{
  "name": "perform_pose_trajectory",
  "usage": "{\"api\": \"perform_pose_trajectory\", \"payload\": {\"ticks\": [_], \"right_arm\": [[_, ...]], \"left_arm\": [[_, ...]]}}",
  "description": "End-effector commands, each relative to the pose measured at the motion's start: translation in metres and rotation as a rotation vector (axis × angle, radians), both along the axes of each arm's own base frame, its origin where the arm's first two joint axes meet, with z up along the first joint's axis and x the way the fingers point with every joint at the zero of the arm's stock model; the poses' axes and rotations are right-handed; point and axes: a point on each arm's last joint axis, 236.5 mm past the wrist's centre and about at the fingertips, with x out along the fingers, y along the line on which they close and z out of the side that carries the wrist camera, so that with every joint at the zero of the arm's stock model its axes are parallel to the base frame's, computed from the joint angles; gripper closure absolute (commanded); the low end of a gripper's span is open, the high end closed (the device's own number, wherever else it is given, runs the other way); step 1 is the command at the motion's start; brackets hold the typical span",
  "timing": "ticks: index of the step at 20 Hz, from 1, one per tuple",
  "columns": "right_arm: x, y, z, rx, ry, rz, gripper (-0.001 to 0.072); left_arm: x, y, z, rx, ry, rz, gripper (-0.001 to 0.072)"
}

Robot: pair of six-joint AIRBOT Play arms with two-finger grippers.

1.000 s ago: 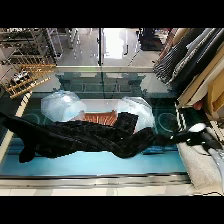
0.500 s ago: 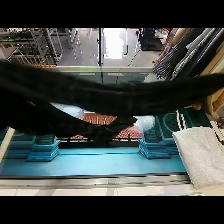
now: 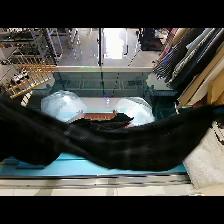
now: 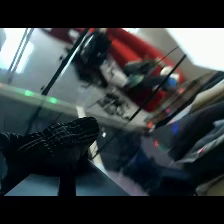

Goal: Fold the clothes and pants, and hang the long-sleeved shirts on hangers.

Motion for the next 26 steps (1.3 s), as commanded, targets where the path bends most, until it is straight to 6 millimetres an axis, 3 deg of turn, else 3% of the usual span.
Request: {"api": "perform_pose_trajectory", "payload": {"ticks": [1,3,4,6,8,9,10,11,13,16,18,26], "right_arm": [[0.007,0.044,-0.142,0.169,0.279,0.037,0.0700],[0.028,0.050,-0.232,0.205,0.324,-0.130,0.0700],[0.045,0.041,-0.261,0.220,0.304,-0.244,0.0701],[0.080,0.020,-0.286,0.206,0.267,-0.355,0.0701],[0.122,0.007,-0.293,0.179,0.252,-0.378,0.0695],[0.140,0.007,-0.295,0.158,0.259,-0.340,0.0542],[0.150,0.010,-0.297,0.113,0.287,-0.258,0.0263],[0.150,0.011,-0.299,0.084,0.340,-0.185,0.0195],[0.118,0.002,-0.308,0.056,0.479,-0.077,0.0198],[0.024,0.004,-0.327,0.150,0.745,0.077,0.0211],[-0.013,0.011,-0.339,0.247,0.814,0.100,0.0211],[-0.023,0.028,-0.358,0.315,0.816,0.119,0.0253]], "left_arm": [[0.017,-0.004,-0.152,0.041,0.324,-0.110,0.0691],[0.021,-0.015,-0.208,-0.026,0.387,-0.171,0.0690],[0.022,-0.013,-0.230,-0.075,0.419,-0.172,0.0691],[0.026,-0.006,-0.252,-0.135,0.447,-0.165,0.0691],[0.035,0.010,-0.258,-0.164,0.430,-0.109,0.0691],[0.038,0.018,-0.260,-0.165,0.423,-0.080,0.0691],[0.039,0.023,-0.260,-0.161,0.420,-0.061,0.0691],[0.038,0.027,-0.260,-0.162,0.417,-0.049,0.0691],[0.033,0.035,-0.260,-0.167,0.417,-0.029,0.0691],[0.024,0.042,-0.259,-0.182,0.417,-0.021,0.0691],[0.021,0.042,-0.258,-0.190,0.419,-0.029,0.0691],[0.019,0.037,-0.258,-0.196,0.422,-0.049,0.0690]]}}
